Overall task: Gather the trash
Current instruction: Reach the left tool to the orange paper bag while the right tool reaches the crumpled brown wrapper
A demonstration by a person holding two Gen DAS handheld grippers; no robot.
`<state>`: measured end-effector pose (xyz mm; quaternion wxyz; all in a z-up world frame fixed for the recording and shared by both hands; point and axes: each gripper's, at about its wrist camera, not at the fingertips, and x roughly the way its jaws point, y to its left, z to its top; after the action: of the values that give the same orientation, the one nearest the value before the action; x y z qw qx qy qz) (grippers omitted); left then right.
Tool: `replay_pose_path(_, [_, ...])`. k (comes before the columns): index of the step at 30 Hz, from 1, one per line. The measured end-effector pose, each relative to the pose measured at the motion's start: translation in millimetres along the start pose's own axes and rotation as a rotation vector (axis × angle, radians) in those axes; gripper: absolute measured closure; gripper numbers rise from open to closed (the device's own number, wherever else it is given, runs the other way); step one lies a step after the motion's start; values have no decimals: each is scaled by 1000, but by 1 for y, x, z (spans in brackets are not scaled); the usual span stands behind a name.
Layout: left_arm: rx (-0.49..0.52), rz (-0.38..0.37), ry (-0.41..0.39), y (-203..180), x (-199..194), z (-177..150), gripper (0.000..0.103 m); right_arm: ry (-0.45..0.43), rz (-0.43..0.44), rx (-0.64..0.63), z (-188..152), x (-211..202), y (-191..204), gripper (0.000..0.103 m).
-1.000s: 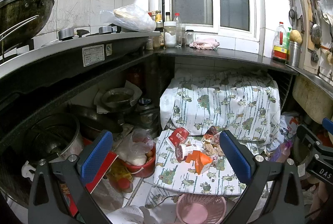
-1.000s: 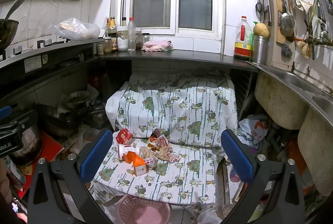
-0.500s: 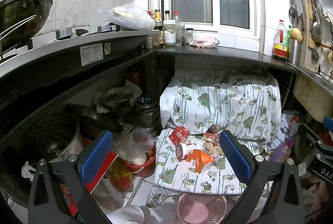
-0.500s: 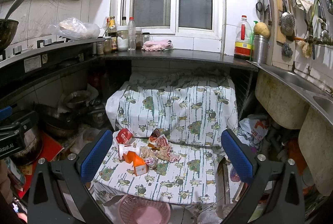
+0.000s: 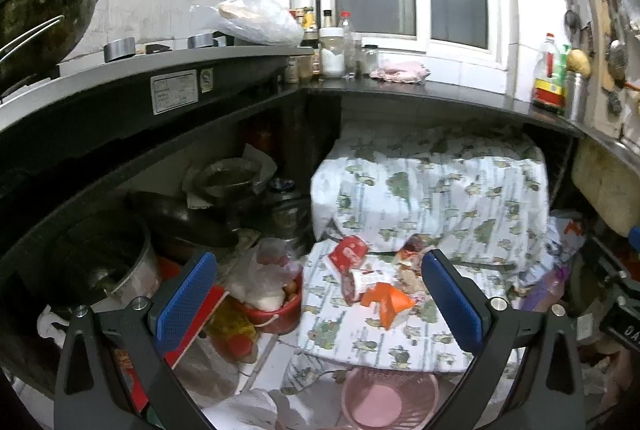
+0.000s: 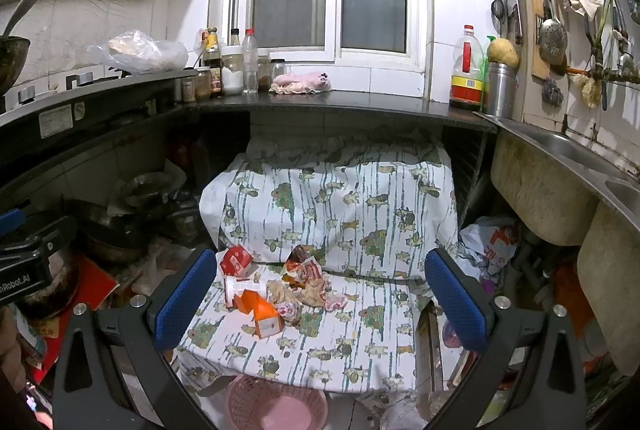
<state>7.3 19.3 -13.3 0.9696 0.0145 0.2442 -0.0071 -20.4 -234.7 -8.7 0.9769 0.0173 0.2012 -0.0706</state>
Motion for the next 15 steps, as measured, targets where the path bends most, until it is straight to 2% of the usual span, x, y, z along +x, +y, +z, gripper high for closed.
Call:
replay_pose_path(1, [5, 22, 4, -5, 6, 3, 0, 3, 1, 6, -1, 5, -1, 0])
replay_pose_path(3, [28, 64, 28, -10, 20, 2, 0, 66, -19, 37, -3, 23, -7, 0])
replay_pose_path(8, [36, 73, 105, -17, 62, -5, 0, 160, -31, 129, -17, 66, -26, 0])
replay_pose_path(12, [73, 107, 175, -29, 108, -15, 0, 186, -43, 93, -24, 95, -31, 0])
replay_pose_path(15, [55, 54, 203, -38, 141, -11, 0, 205, -69, 20, -24, 122, -32, 0])
